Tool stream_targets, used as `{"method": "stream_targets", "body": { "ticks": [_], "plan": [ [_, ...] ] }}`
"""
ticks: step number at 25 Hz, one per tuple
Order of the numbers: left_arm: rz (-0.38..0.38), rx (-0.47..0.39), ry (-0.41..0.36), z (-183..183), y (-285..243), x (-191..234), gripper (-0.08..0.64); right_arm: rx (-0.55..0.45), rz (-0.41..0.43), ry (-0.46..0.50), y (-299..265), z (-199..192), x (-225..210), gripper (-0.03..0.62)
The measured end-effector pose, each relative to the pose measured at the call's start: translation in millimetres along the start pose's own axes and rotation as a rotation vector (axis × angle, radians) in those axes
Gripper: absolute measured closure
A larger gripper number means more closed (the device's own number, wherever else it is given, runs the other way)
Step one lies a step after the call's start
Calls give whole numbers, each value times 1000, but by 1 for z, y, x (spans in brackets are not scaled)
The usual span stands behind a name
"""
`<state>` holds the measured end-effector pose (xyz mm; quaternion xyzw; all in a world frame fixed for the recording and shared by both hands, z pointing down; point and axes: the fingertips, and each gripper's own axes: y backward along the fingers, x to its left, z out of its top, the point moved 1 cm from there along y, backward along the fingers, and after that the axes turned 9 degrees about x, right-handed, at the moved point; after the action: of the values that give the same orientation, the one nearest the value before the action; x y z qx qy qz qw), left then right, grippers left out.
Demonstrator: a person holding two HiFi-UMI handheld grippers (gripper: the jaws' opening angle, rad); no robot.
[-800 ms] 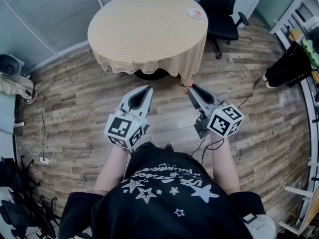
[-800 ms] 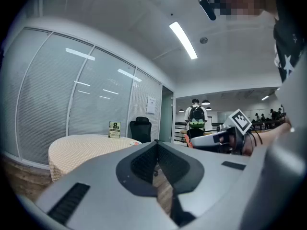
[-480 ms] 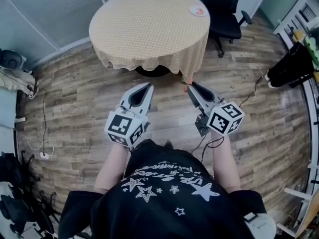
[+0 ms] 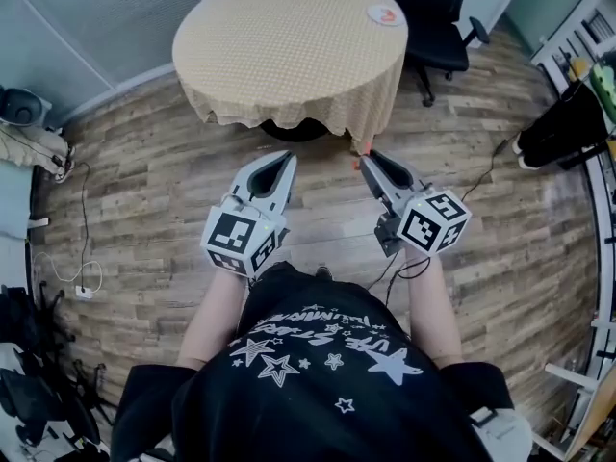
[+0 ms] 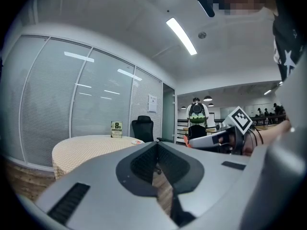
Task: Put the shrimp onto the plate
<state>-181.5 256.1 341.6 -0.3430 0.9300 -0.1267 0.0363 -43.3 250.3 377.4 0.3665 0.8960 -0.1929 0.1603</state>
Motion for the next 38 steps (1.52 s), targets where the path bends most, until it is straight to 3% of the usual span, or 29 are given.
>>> {"method": "stream_targets", "body": {
  "ticks": [9, 24, 29, 38],
  "plan": [
    [-7, 19, -15, 1, -15, -10, 552, 10, -5, 55, 1, 1, -3, 531],
    [35, 65, 12, -10, -21, -18, 552, 13, 3, -37, 2, -11, -32, 531],
    [25, 59, 4, -5, -37, -11, 552, -18, 5, -56, -1, -4, -43, 531],
    [-31, 40, -3, 6, -84, 4, 552, -42, -67, -67, -6, 14, -82, 531]
  ]
}}
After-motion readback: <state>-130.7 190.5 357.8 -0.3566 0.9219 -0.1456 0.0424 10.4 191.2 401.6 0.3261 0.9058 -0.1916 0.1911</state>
